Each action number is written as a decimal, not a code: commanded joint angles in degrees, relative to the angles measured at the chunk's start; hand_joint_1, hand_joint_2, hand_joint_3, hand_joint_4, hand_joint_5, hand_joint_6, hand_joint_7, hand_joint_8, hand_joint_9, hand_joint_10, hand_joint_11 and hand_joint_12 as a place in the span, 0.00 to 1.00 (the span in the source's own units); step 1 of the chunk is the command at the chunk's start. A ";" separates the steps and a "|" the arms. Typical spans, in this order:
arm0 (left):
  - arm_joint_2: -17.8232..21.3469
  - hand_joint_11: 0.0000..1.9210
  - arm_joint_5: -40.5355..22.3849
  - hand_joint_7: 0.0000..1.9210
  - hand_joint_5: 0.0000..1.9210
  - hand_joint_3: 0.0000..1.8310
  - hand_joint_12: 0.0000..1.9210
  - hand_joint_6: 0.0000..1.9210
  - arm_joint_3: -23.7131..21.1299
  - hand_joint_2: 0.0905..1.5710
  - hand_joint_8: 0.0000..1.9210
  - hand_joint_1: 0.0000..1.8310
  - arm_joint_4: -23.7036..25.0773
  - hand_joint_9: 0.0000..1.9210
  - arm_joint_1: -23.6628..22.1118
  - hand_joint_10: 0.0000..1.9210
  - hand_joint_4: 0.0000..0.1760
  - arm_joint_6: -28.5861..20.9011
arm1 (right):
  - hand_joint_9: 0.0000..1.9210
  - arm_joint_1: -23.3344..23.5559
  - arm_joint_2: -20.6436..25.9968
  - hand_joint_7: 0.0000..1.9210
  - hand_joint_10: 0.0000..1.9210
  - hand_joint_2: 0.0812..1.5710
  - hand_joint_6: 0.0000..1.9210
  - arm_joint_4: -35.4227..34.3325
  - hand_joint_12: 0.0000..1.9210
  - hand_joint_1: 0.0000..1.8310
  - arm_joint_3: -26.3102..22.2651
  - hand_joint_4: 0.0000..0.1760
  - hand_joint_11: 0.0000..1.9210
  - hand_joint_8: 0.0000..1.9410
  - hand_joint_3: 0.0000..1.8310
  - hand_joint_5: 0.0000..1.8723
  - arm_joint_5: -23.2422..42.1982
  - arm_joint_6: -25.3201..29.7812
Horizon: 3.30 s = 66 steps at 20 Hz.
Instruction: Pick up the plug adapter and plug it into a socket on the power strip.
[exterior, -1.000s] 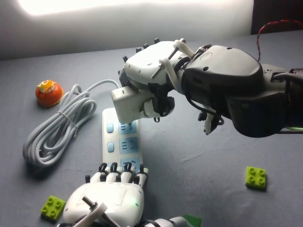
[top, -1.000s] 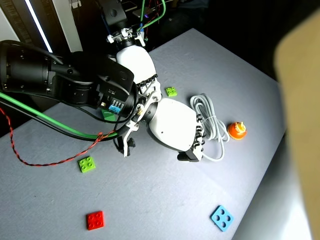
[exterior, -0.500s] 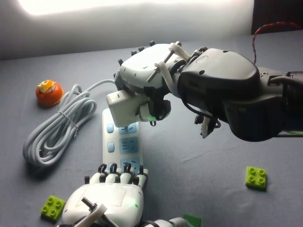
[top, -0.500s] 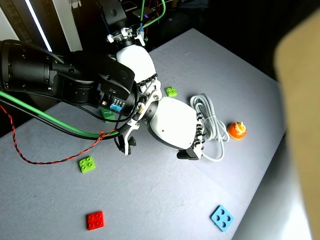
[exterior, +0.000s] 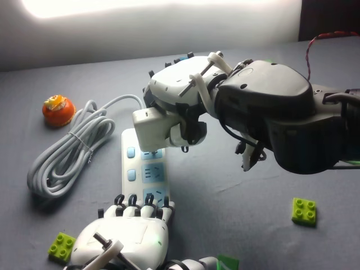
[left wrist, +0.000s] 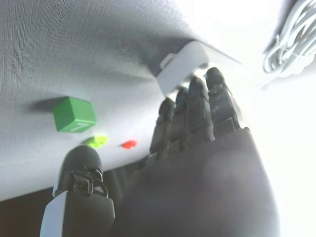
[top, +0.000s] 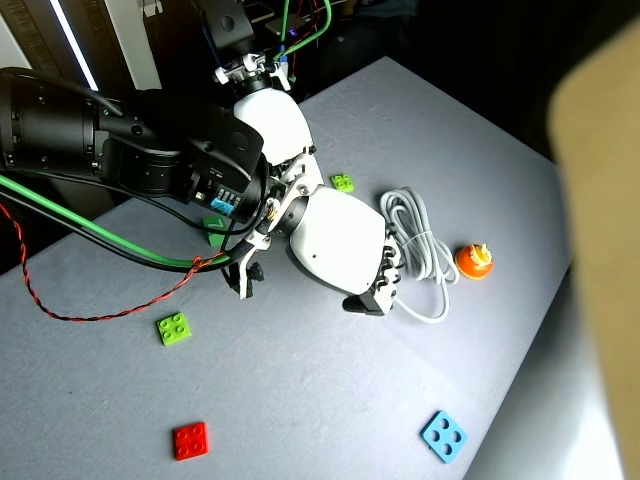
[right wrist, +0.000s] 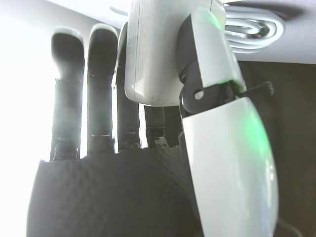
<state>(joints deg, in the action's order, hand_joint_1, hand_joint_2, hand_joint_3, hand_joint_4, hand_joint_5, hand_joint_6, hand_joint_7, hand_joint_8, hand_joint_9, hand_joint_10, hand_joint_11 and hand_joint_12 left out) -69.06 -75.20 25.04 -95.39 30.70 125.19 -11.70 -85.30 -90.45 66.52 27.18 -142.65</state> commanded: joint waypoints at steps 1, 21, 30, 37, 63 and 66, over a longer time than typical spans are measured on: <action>0.31 0.00 -2.53 0.03 0.04 0.00 0.04 0.00 -0.19 0.77 0.00 0.01 1.63 0.01 -0.07 0.00 0.00 0.07 | 0.37 1.12 0.23 0.45 0.73 0.76 0.58 2.57 0.86 0.67 -0.12 0.00 0.34 0.74 0.00 0.40 0.80 0.10; 0.40 0.01 -2.77 0.01 0.03 0.00 0.00 0.00 -0.46 0.77 0.00 0.00 1.62 0.00 0.04 0.00 0.00 0.02 | 0.36 1.55 -0.97 0.41 0.76 0.80 0.65 2.58 0.90 0.65 0.53 0.00 0.33 0.80 0.00 0.32 0.56 -0.12; 0.40 0.00 -2.80 0.01 0.02 0.00 0.00 0.00 -0.48 0.77 0.00 0.00 1.63 0.00 0.22 0.00 0.00 0.02 | 0.36 1.62 -0.21 0.42 0.76 0.78 0.61 2.57 0.90 0.66 0.53 0.00 0.33 0.79 0.00 0.37 -0.24 0.66; 0.40 0.03 -3.41 0.04 0.05 0.00 0.02 0.00 -0.58 0.76 0.00 0.02 1.63 0.02 0.24 0.00 0.00 0.01 | 0.33 1.16 -0.51 0.42 0.78 0.76 0.56 2.58 0.93 0.66 0.52 0.00 0.29 0.78 0.00 0.43 -1.55 1.34; 0.56 0.00 -4.44 0.01 0.03 0.00 0.02 0.00 -1.00 0.77 0.00 0.00 1.63 0.00 0.22 0.00 0.00 -0.02 | 0.36 2.71 -1.56 0.43 0.75 0.78 0.59 2.58 0.90 0.66 2.25 0.00 0.32 0.77 0.00 0.38 -3.29 1.55; 0.57 0.01 -4.83 0.03 0.04 0.00 0.02 0.01 -1.18 0.77 0.01 0.00 1.63 0.01 0.28 0.00 0.00 -0.02 | 0.36 3.57 -1.34 0.43 0.74 0.77 0.58 2.58 0.89 0.66 2.26 0.00 0.32 0.77 0.00 0.39 -3.81 1.51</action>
<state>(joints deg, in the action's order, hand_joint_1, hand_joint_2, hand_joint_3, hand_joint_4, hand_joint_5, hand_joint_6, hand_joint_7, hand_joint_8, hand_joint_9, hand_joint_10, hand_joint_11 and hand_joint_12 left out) -69.06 -77.12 24.14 -95.85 30.89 125.03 -9.08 -86.96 -90.37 68.66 23.11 -141.23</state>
